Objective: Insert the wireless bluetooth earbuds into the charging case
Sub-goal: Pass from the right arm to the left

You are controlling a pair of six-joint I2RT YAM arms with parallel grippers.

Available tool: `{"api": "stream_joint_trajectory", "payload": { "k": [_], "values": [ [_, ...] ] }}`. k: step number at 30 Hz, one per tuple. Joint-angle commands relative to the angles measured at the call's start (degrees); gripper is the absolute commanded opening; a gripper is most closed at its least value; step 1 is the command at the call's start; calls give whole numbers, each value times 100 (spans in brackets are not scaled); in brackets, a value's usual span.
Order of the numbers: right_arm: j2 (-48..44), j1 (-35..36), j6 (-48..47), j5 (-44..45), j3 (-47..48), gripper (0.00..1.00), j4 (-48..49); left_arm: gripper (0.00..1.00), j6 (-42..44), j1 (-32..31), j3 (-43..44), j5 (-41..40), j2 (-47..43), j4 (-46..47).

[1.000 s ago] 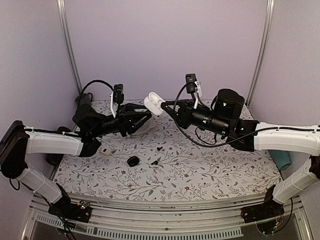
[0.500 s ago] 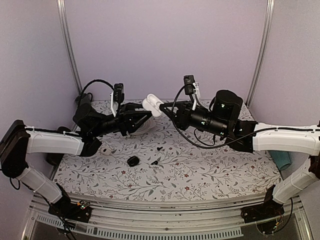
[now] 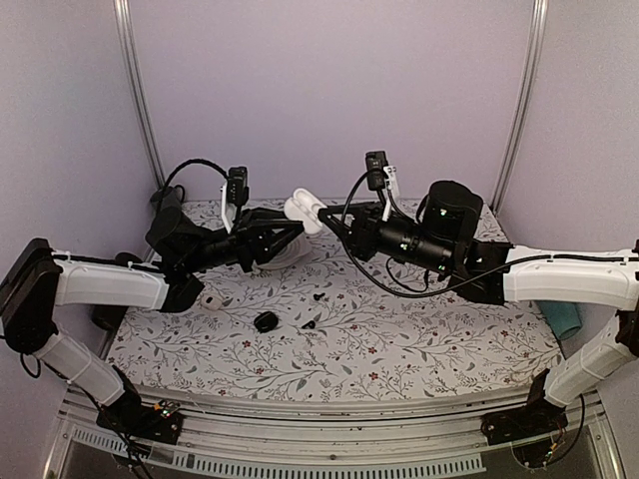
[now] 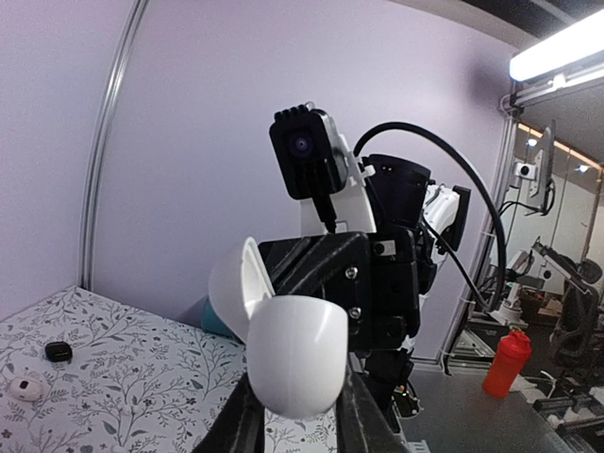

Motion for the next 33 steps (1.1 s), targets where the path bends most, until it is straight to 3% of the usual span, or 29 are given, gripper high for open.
{"api": "stream_joint_trajectory", "payload": {
  "k": [1,4,8,11,16,19,33],
  "values": [
    [57,49,-45,-2,19,4,34,20,-86,-36,140,255,115,310],
    [27,45,-34,-27,15,4,32,8,-148,-2,148,404,153,389],
    [17,49,-25,-51,9,4,13,0,-260,26,165,566,206,544],
    [16,49,-13,-66,8,9,5,0,-315,37,166,647,227,608],
    [9,46,25,-90,18,32,-5,0,-344,56,103,722,220,689],
    [-32,40,60,-67,-8,39,-8,0,-368,95,50,797,211,770],
    [-502,38,16,-171,-237,47,-137,0,-396,400,-88,757,151,562]
  ]
}}
